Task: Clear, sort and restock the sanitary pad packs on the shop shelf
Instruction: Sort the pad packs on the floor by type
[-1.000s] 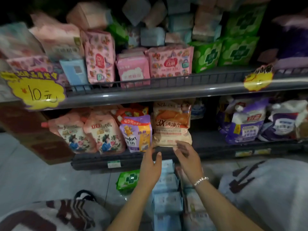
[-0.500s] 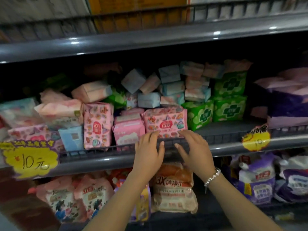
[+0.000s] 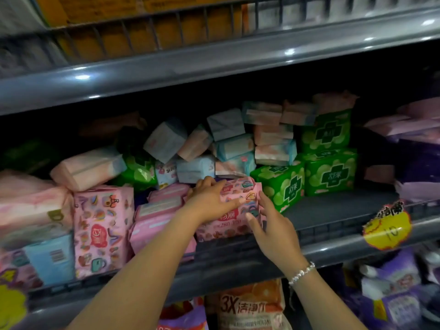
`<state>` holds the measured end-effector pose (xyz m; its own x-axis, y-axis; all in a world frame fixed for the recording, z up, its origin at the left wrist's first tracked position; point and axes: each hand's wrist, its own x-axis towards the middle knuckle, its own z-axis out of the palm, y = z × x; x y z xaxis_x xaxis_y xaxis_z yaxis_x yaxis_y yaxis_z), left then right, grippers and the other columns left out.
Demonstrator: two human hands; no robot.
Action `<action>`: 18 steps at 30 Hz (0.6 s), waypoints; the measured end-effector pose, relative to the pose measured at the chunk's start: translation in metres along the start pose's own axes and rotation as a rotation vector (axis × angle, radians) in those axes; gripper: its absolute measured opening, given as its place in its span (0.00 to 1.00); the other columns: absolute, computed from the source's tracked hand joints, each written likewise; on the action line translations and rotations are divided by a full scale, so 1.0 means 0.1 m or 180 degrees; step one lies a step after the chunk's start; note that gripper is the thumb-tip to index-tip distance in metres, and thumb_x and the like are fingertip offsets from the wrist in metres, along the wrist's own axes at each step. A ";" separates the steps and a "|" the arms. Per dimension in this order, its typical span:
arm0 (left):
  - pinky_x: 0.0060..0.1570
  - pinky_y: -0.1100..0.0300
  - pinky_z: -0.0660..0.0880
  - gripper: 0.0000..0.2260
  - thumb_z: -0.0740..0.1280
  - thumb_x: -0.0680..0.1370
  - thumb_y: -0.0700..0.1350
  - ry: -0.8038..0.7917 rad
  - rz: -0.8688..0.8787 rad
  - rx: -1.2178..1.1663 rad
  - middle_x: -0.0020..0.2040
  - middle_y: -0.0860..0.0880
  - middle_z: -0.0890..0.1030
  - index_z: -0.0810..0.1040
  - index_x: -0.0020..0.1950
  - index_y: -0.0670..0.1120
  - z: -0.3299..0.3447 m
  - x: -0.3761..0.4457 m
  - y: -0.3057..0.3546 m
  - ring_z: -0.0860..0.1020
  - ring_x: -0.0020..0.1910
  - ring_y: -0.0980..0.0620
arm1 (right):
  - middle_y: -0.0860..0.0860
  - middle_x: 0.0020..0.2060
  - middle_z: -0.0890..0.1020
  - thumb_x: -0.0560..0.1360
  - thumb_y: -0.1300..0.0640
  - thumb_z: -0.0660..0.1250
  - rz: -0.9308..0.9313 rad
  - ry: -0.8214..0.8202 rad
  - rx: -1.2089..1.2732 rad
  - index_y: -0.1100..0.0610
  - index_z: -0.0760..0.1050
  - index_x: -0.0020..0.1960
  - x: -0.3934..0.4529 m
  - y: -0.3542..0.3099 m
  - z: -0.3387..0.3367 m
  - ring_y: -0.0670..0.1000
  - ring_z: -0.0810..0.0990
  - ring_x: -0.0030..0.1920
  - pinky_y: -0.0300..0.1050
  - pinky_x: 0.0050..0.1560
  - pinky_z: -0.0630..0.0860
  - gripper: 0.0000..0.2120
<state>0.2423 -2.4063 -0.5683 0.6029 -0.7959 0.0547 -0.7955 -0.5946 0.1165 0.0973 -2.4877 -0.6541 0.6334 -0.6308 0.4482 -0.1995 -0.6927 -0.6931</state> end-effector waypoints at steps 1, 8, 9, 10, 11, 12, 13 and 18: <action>0.71 0.47 0.59 0.38 0.57 0.73 0.72 -0.0059 0.0015 0.0111 0.73 0.47 0.60 0.55 0.78 0.55 -0.02 0.02 0.01 0.58 0.73 0.44 | 0.49 0.62 0.79 0.79 0.45 0.61 0.0028 0.0001 0.0096 0.52 0.55 0.78 0.00 0.00 -0.01 0.53 0.78 0.60 0.51 0.55 0.75 0.31; 0.67 0.54 0.60 0.36 0.68 0.68 0.70 -0.0163 0.0139 -0.0284 0.71 0.46 0.65 0.64 0.72 0.59 -0.09 0.10 -0.10 0.60 0.71 0.45 | 0.42 0.62 0.76 0.79 0.48 0.62 0.0275 -0.0150 0.1045 0.48 0.58 0.76 0.00 0.03 -0.12 0.41 0.76 0.58 0.41 0.56 0.76 0.28; 0.65 0.55 0.61 0.36 0.68 0.68 0.69 -0.0138 0.0144 -0.0276 0.70 0.45 0.67 0.64 0.72 0.59 -0.08 0.09 -0.09 0.62 0.70 0.44 | 0.43 0.63 0.76 0.79 0.48 0.62 0.0296 -0.0181 0.1100 0.48 0.57 0.76 0.00 0.04 -0.14 0.41 0.76 0.58 0.37 0.53 0.75 0.28; 0.63 0.56 0.62 0.36 0.69 0.67 0.69 -0.0090 0.0146 -0.0313 0.69 0.45 0.68 0.64 0.72 0.60 -0.08 0.07 -0.08 0.64 0.69 0.44 | 0.43 0.63 0.76 0.79 0.48 0.62 0.0310 -0.0219 0.1147 0.48 0.57 0.76 -0.01 0.05 -0.15 0.41 0.76 0.58 0.31 0.50 0.73 0.28; 0.63 0.57 0.63 0.36 0.71 0.67 0.68 -0.0039 0.0153 -0.0403 0.68 0.45 0.69 0.65 0.72 0.60 -0.09 0.06 -0.07 0.66 0.68 0.44 | 0.42 0.63 0.76 0.79 0.48 0.61 0.0315 -0.0252 0.1172 0.48 0.57 0.76 -0.02 0.07 -0.17 0.40 0.76 0.57 0.27 0.47 0.72 0.28; 0.63 0.58 0.64 0.36 0.72 0.66 0.67 0.0005 0.0174 -0.0528 0.67 0.45 0.69 0.67 0.71 0.61 -0.09 0.04 -0.06 0.67 0.67 0.44 | 0.42 0.63 0.76 0.79 0.48 0.61 0.0315 -0.0271 0.1179 0.47 0.56 0.76 -0.02 0.07 -0.19 0.40 0.76 0.56 0.25 0.45 0.71 0.28; 0.62 0.58 0.65 0.36 0.73 0.64 0.67 0.0050 0.0203 -0.0639 0.66 0.46 0.69 0.68 0.70 0.62 -0.09 0.03 -0.06 0.68 0.66 0.45 | 0.42 0.63 0.76 0.79 0.47 0.61 0.0311 -0.0281 0.1180 0.47 0.56 0.76 -0.03 0.08 -0.22 0.39 0.76 0.56 0.23 0.44 0.71 0.28; 0.60 0.60 0.64 0.38 0.74 0.60 0.68 0.0228 0.0318 -0.0777 0.61 0.51 0.70 0.69 0.69 0.66 -0.09 0.00 -0.02 0.67 0.64 0.49 | 0.42 0.64 0.74 0.77 0.47 0.63 0.0302 -0.0269 0.1473 0.48 0.59 0.76 -0.05 0.11 -0.29 0.38 0.76 0.58 0.24 0.51 0.71 0.30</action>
<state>0.2442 -2.4039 -0.5598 0.5318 -0.8340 0.1468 -0.8184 -0.4617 0.3421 0.0699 -2.5022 -0.6472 0.6909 -0.6398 0.3365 0.0822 -0.3929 -0.9159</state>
